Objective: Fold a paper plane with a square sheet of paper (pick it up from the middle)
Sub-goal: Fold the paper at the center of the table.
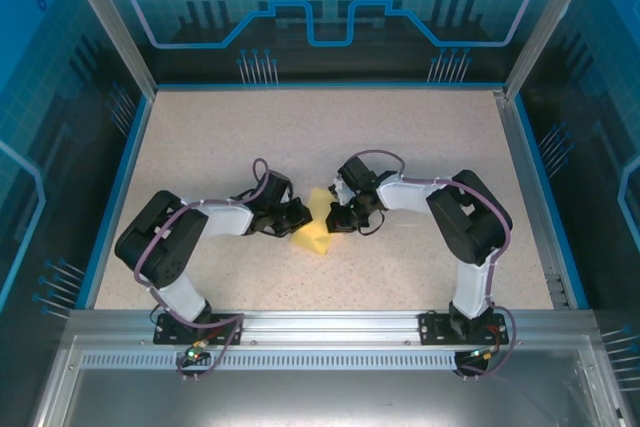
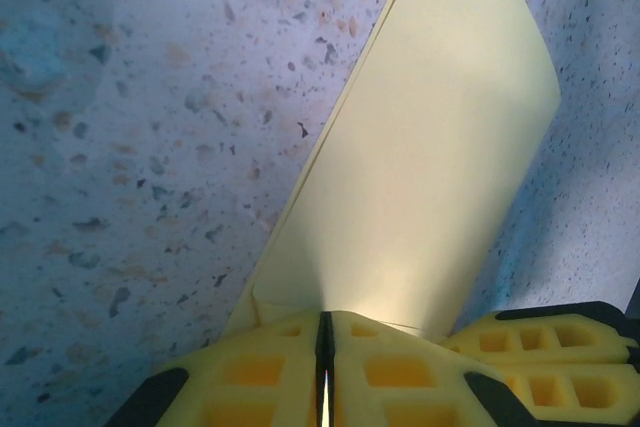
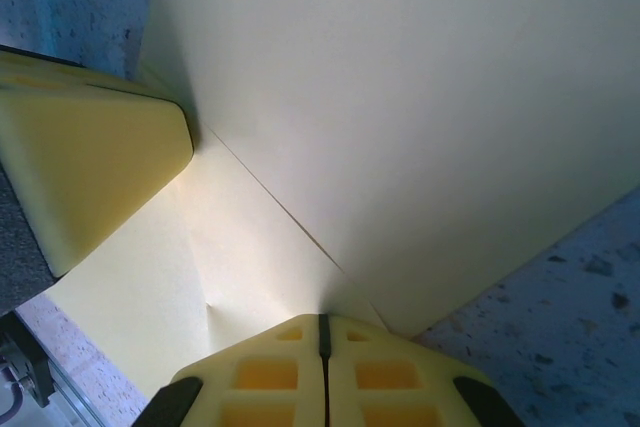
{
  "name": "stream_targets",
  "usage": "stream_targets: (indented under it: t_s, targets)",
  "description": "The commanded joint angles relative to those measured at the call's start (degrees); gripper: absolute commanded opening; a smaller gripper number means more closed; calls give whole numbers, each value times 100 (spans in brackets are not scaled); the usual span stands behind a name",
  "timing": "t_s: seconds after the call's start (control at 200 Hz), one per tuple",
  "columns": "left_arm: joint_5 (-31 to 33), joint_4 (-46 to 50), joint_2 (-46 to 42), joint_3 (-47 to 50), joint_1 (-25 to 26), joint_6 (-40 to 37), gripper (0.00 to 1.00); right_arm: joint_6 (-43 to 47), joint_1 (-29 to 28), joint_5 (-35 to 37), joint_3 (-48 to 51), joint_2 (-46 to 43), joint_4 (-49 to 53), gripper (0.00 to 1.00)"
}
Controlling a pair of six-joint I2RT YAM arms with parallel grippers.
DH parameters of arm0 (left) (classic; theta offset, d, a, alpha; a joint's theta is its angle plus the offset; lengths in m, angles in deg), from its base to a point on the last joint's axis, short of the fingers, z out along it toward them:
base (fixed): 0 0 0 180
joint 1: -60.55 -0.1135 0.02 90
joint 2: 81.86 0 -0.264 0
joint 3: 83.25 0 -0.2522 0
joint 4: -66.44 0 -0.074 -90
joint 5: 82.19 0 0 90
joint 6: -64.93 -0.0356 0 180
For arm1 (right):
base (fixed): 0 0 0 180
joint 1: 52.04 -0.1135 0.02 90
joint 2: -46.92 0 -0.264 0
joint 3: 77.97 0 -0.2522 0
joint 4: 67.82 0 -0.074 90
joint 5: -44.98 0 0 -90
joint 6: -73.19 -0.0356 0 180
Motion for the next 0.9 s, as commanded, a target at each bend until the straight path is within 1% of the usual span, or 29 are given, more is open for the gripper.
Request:
stream_targets:
  t_s: [0.0,0.135,0.23,0.34,0.455,0.605,0.895]
  targets:
    - [295,306,106,-61,-15,112,13,94,-24,548,206,371,513,6]
    - [-126,-193,-323,105,9,-21,15,94,-23,548,196,368,521,6]
    - [-357,-193,-521,149,33,-127,15,98,-22,534,187,378,520,6]
    - [-520,-162,-487,196,134,-123,15,98,-18,527,188,387,530,6]
    - [-525,-40,-414,266,234,-79,15,103,-23,532,198,390,517,6]
    - [-388,155,-246,312,232,-110,14,110,-21,504,191,387,512,6]
    - [-246,68,322,337,234,82,13,94,-22,506,125,361,536,6]
